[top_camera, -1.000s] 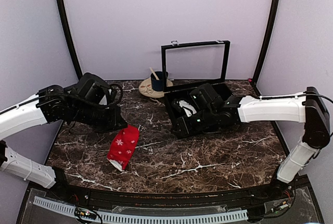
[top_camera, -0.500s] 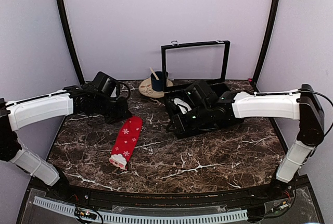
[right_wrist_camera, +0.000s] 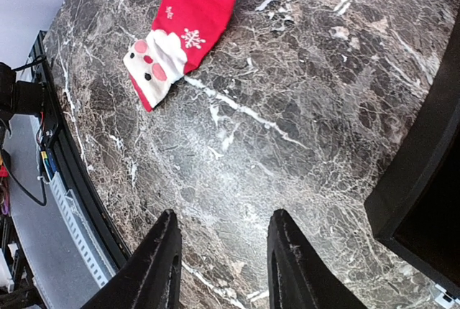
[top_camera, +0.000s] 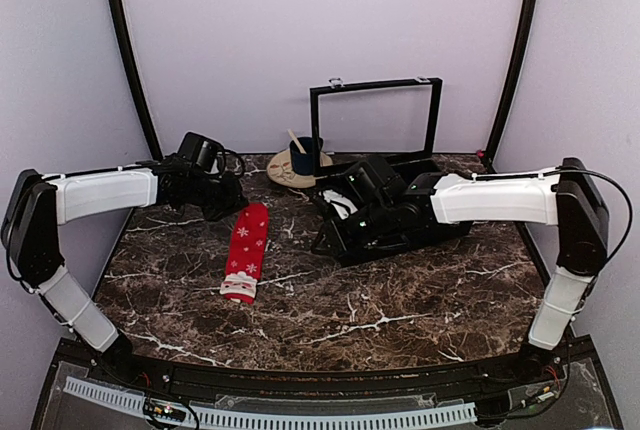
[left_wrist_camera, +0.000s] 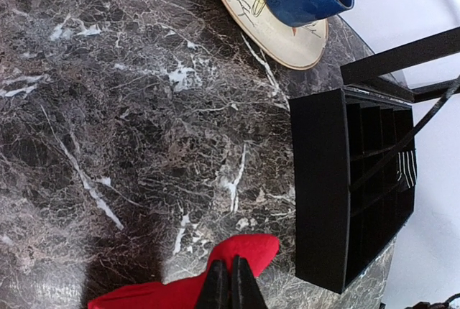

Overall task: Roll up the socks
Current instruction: Put down the sock at the center of the board.

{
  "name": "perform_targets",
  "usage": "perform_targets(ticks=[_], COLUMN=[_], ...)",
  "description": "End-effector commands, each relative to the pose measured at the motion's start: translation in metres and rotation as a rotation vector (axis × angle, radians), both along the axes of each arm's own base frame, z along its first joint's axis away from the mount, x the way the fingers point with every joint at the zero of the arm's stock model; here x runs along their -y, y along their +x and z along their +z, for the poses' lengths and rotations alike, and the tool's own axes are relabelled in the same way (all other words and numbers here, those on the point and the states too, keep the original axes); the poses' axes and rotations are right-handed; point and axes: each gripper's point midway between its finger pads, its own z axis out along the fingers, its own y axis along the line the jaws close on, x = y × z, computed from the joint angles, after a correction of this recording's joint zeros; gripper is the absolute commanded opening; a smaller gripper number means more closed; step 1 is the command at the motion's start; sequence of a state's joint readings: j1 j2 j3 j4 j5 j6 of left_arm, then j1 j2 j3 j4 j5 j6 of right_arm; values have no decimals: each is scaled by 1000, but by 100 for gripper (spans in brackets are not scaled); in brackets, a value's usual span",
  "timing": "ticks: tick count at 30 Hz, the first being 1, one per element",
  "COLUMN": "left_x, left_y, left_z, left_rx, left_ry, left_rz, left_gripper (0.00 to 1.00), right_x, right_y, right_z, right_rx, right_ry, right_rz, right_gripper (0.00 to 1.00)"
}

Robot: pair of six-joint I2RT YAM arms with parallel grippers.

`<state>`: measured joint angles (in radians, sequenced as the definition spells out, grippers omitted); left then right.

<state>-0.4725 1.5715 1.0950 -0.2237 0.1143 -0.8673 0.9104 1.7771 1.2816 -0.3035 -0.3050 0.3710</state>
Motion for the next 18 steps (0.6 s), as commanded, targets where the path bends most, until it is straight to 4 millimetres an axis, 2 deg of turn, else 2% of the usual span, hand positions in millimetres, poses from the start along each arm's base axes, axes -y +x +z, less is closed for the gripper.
perform_targets(ticks=[1,9,18], left_x=[2,-15,-25], left_y=[10,11,29], left_z=[-4,-47,-76], left_rx=[15,-58,-112], left_ry=[-7,39,56], left_rz=[-9,21,-9], left_gripper=[0,0,0], right_x=[-19,-48,-91], right_y=[-7,-26,-57], right_z=[8,-8,-37], right_rx=[10,61,242], right_ry=[36,-19,-169], right_rz=[68,171,346], right_gripper=[38,38,41])
